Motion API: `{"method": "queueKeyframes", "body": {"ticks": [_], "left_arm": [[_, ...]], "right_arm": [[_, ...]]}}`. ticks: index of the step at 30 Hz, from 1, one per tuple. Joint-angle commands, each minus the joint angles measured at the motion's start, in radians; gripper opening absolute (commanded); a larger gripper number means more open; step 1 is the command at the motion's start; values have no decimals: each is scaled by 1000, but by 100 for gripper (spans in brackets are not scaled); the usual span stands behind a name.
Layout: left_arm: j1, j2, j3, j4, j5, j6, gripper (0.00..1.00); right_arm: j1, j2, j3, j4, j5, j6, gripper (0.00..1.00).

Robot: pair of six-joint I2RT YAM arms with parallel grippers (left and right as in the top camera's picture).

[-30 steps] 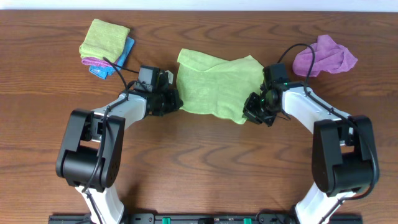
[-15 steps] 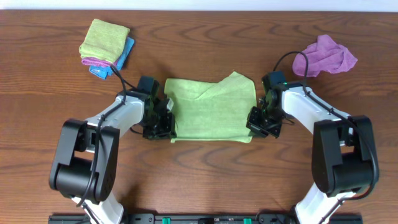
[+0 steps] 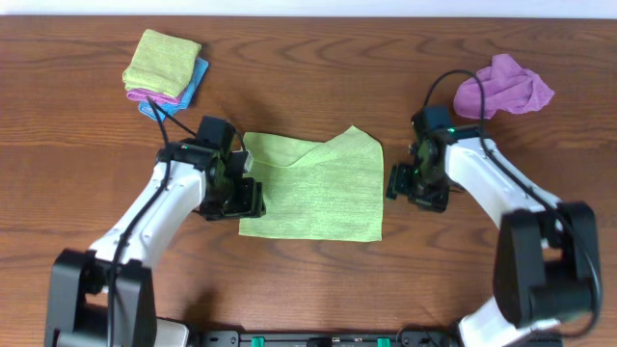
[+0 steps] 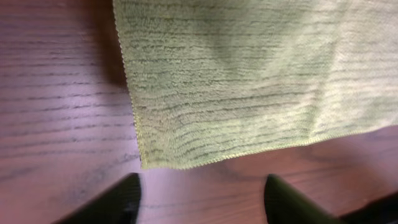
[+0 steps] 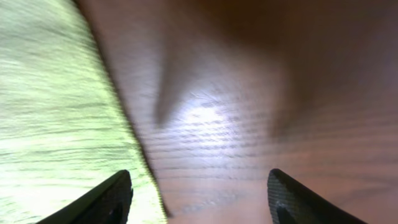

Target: Fold the cloth

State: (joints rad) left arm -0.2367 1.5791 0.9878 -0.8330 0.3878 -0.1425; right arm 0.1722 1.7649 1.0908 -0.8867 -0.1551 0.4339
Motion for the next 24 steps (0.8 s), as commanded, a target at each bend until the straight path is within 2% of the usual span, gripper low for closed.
{"method": "queueKeyframes", "body": {"ticks": [1, 6, 10, 14, 18, 24], "left_arm": [[3, -33, -11, -9, -25, 8, 87], [3, -44, -10, -8, -20, -14, 98], [3, -44, -10, -2, 53, -27, 95], [3, -44, -7, 18, 147, -50, 95], [3, -44, 5, 38, 242, -68, 95], [3, -44, 50, 37, 268, -72, 95]], "right_arm": [[-7, -74, -1, 72, 16, -88, 73], [-7, -76, -1, 329, 11, -187, 74], [-7, -37, -1, 545, -42, -275, 75], [-8, 36, -1, 702, -98, -282, 77], [-7, 129, -1, 759, -185, -282, 76], [-7, 183, -1, 784, -220, -277, 74]]}}
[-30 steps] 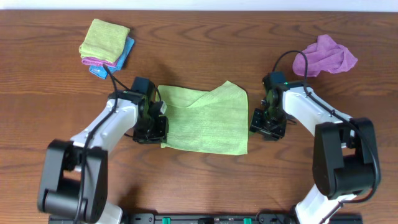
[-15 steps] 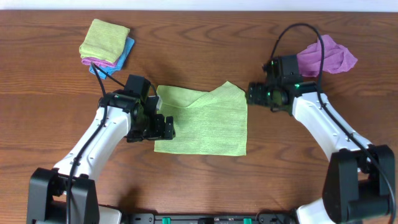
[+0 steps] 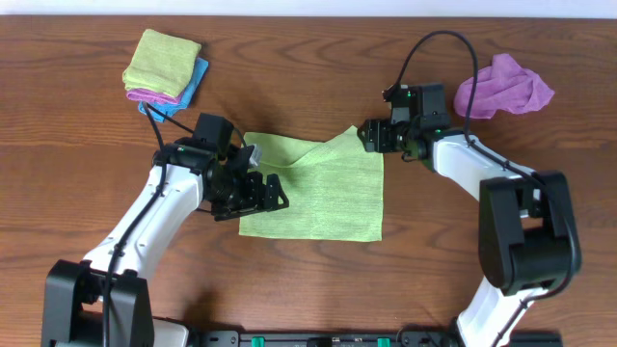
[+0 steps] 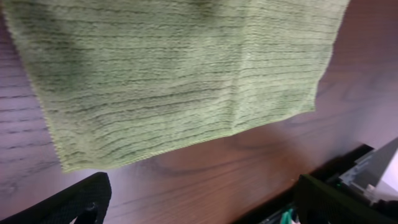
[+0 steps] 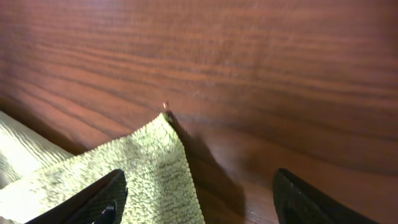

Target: Fold the cloth

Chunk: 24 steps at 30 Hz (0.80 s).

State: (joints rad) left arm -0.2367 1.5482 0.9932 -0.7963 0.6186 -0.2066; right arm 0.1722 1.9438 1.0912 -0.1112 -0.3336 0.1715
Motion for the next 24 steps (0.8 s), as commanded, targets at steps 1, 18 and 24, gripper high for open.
{"method": "queueKeyframes", "body": {"ticks": [1, 18, 24], "left_arm": [[3, -13, 55, 1, 37, -8, 95], [3, -13, 88, 12, 36, -8, 95], [3, -13, 88, 12, 36, -8, 95]], "right_arm": [[-7, 5, -1, 8, -50, -15, 73], [-7, 6, -1, -14, -121, -11, 58], [-3, 21, -1, -27, -146, -11, 50]]}}
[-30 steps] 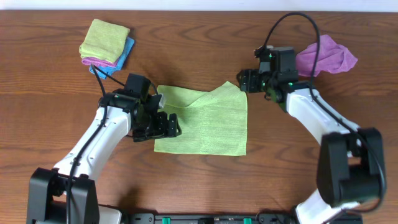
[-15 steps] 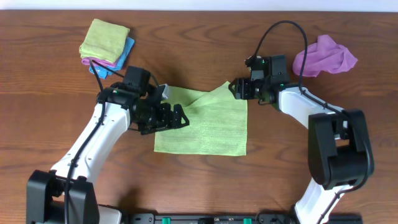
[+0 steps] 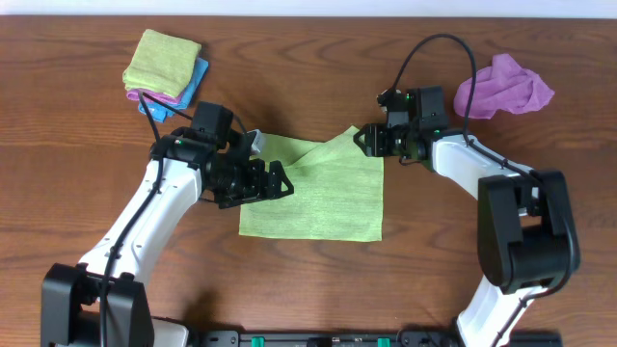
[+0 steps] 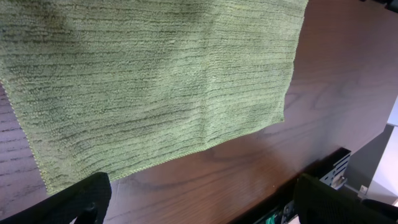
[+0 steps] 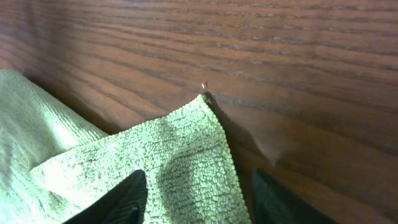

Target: Fold the cloth

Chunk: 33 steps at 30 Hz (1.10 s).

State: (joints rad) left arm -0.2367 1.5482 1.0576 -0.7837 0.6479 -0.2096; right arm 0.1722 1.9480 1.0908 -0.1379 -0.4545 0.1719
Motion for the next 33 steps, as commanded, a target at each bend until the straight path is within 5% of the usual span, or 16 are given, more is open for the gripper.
{"method": "queueKeyframes", "body": {"ticks": [1, 10, 14, 17, 20, 33], "left_arm": [[3, -13, 23, -1, 7, -5, 95], [3, -13, 23, -1, 6, -5, 95], [3, -13, 23, -1, 3, -5, 95], [3, -13, 23, -1, -1, -5, 95], [3, -13, 23, 0, -1, -5, 95], [3, -13, 23, -1, -1, -5, 95]], "right_arm": [[0, 18, -1, -1, -25, -12, 49], [7, 18, -1, 29, -25, -12, 4], [7, 18, -1, 25, -25, -13, 6], [7, 18, -1, 16, -25, -19, 31], [7, 18, -1, -7, -24, -50, 36], [5, 18, -1, -15, 51, -69, 38]]}}
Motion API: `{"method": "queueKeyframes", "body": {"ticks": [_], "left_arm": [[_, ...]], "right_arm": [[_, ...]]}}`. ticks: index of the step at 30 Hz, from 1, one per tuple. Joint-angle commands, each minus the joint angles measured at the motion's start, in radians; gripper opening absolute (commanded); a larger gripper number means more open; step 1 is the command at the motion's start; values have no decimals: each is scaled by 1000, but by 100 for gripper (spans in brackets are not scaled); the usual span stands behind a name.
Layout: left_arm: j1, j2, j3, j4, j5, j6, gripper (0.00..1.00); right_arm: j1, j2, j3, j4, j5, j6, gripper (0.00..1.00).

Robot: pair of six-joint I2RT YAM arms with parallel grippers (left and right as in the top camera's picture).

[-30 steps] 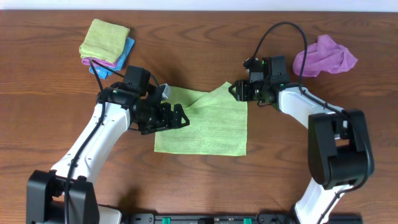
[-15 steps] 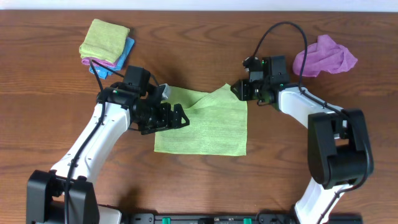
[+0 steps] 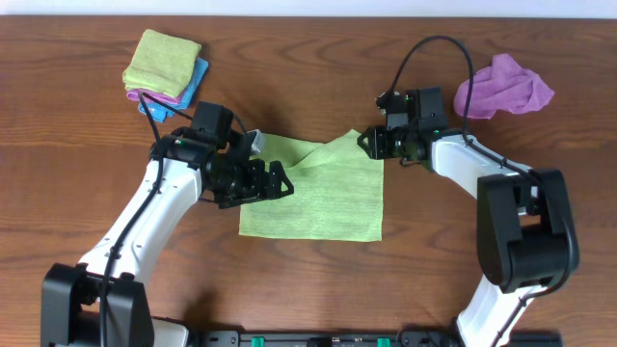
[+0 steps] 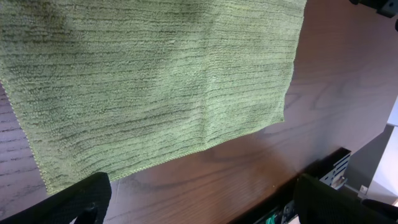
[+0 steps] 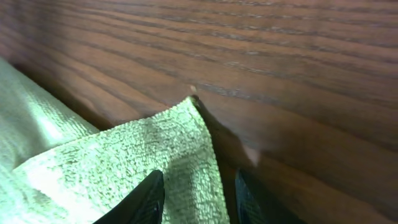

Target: Fold the cloth

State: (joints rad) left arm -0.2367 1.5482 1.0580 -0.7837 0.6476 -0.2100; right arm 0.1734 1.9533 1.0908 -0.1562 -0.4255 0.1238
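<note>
The light green cloth (image 3: 328, 198) lies spread on the wooden table, with its far right corner rising to a peak. My right gripper (image 3: 367, 143) sits at that corner. In the right wrist view its jaws (image 5: 198, 190) are open and narrow, and the cloth's (image 5: 118, 165) edge lies between the two dark fingers. My left gripper (image 3: 277, 181) hovers over the cloth's left part. It is wide open (image 4: 202, 205) with nothing between its fingers, and the cloth (image 4: 155, 74) fills the view ahead of it.
A stack of folded cloths (image 3: 164, 66), yellow-green on pink and blue, sits at the far left. A crumpled purple cloth (image 3: 503, 87) lies at the far right, behind the right arm. The table's near edge and base rail (image 3: 308, 337) run along the bottom.
The right gripper's fingers have drawn closer together around the cloth's far right corner. The left arm and the cloth have not visibly moved.
At first both grippers were open low beside the cloth, the left at its left edge and the right off its right edge. Then the right gripper stood at the far right corner and the left over the cloth's left part. The right jaws have narrowed since.
</note>
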Motion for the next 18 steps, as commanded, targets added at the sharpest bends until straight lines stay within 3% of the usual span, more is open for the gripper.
{"method": "queueKeyframes", "body": {"ticks": [1, 13, 18], "left_arm": [[3, -13, 23, -1, 0, -4, 95], [3, -13, 23, 3, 0, -4, 95], [3, -13, 23, 3, 0, -4, 95]], "right_arm": [[4, 13, -1, 2, 21, -21, 38], [10, 13, -1, -38, -66, -21, 25], [18, 12, -1, -16, -73, -21, 1]]}}
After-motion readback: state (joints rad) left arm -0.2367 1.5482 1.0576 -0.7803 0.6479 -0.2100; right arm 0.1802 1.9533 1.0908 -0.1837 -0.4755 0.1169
